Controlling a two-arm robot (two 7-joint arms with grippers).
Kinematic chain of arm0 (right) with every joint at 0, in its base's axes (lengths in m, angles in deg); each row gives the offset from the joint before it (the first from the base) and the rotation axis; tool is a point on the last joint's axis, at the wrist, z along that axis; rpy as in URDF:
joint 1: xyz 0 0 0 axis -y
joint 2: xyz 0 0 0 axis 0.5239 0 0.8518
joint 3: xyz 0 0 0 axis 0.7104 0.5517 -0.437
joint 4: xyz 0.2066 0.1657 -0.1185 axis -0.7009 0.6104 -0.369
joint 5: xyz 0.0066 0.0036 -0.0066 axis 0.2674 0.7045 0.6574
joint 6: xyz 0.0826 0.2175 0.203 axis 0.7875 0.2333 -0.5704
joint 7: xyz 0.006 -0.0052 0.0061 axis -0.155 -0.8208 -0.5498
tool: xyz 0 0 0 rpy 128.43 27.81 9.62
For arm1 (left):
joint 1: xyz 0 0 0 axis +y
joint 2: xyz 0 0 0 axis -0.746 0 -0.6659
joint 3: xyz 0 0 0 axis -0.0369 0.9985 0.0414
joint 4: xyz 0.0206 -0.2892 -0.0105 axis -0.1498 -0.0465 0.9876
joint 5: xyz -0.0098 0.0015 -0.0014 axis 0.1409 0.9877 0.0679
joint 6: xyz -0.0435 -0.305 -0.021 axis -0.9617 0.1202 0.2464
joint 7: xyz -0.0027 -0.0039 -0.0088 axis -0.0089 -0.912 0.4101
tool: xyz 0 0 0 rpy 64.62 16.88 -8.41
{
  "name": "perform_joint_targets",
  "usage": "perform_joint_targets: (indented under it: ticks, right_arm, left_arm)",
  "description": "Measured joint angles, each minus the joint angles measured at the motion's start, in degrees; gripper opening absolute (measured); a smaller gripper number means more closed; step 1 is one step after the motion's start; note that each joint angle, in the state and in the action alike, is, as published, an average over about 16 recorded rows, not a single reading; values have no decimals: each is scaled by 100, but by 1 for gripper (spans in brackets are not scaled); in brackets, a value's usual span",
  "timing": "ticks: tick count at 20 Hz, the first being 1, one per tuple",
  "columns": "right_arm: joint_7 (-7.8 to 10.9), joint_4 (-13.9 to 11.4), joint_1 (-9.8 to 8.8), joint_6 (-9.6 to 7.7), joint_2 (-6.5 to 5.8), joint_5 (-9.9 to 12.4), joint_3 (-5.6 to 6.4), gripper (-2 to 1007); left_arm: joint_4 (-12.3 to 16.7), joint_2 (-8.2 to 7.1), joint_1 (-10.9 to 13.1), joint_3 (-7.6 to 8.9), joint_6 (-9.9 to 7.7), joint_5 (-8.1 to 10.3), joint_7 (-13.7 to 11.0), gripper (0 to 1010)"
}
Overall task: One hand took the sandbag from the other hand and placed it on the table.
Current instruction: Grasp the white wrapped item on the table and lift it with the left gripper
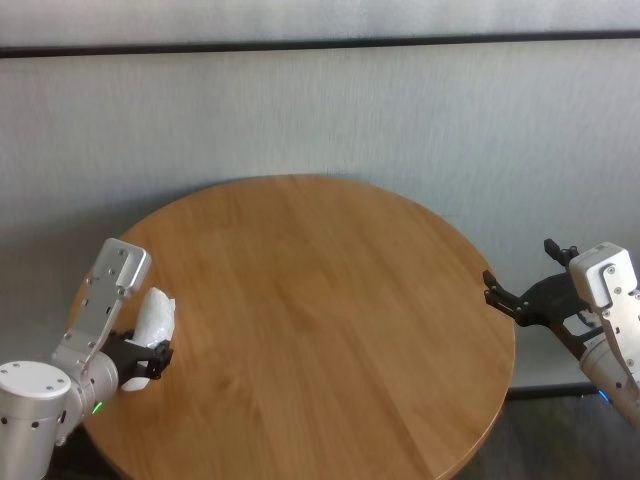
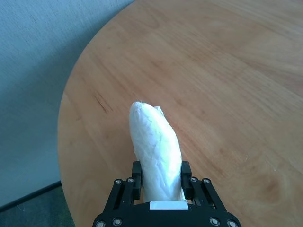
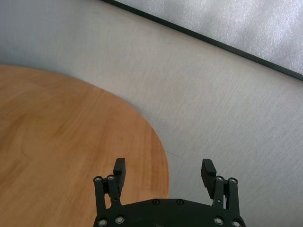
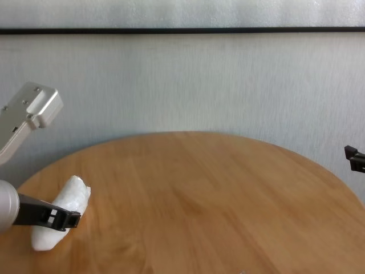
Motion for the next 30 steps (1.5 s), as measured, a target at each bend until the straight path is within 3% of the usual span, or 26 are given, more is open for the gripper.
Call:
perform_joint_targets:
  ticks: [13, 30]
  right_arm:
    - [0, 0, 0, 0, 0, 0, 0, 1005]
    - [0, 0, 0, 0, 0, 0, 0, 1005]
  left_arm:
    - [1, 6, 4, 7, -10, 11, 1, 445]
    - [1, 8, 5, 10, -15, 16, 1, 427]
